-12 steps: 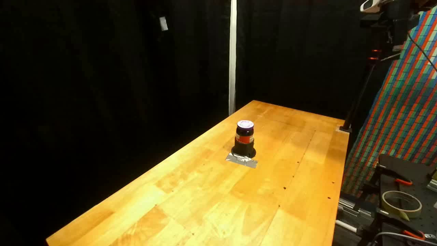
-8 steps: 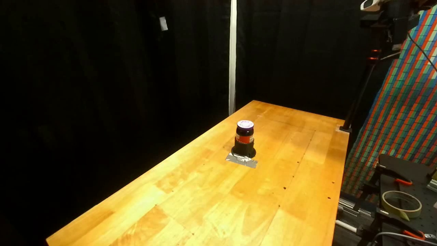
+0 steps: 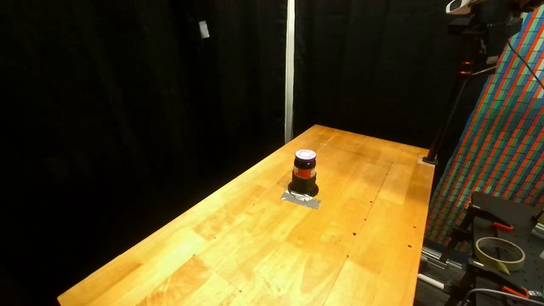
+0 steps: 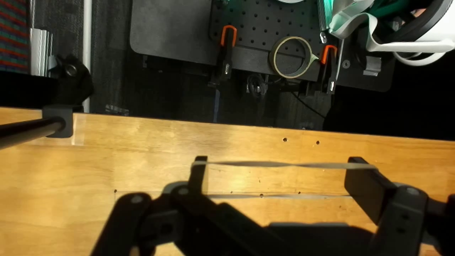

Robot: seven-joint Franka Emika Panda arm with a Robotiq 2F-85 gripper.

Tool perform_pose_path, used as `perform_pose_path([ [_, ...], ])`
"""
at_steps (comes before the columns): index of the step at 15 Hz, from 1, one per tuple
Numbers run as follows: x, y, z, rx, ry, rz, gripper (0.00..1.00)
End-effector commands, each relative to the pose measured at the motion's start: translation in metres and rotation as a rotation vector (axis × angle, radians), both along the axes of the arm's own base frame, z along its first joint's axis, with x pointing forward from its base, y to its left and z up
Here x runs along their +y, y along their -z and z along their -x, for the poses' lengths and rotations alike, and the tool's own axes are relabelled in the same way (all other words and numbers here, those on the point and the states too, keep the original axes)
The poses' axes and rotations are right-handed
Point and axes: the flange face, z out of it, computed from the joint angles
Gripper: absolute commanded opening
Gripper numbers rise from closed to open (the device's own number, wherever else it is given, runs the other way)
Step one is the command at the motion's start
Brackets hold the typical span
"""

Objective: Put the rubber band on the jar.

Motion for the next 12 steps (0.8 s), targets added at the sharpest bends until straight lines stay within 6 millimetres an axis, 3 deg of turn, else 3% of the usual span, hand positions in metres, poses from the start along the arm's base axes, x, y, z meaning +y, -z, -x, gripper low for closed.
perform_pose_path([
  [1,0.053,0.001,-0.026,0.023,-0.030,0.088,1.00],
  [7,0.160,0.033,-0.089,-0.050,-0.015,0.198,1.00],
  [12,0.211,0.070,-0.142,-0.249,0.072,0.168,1.00],
])
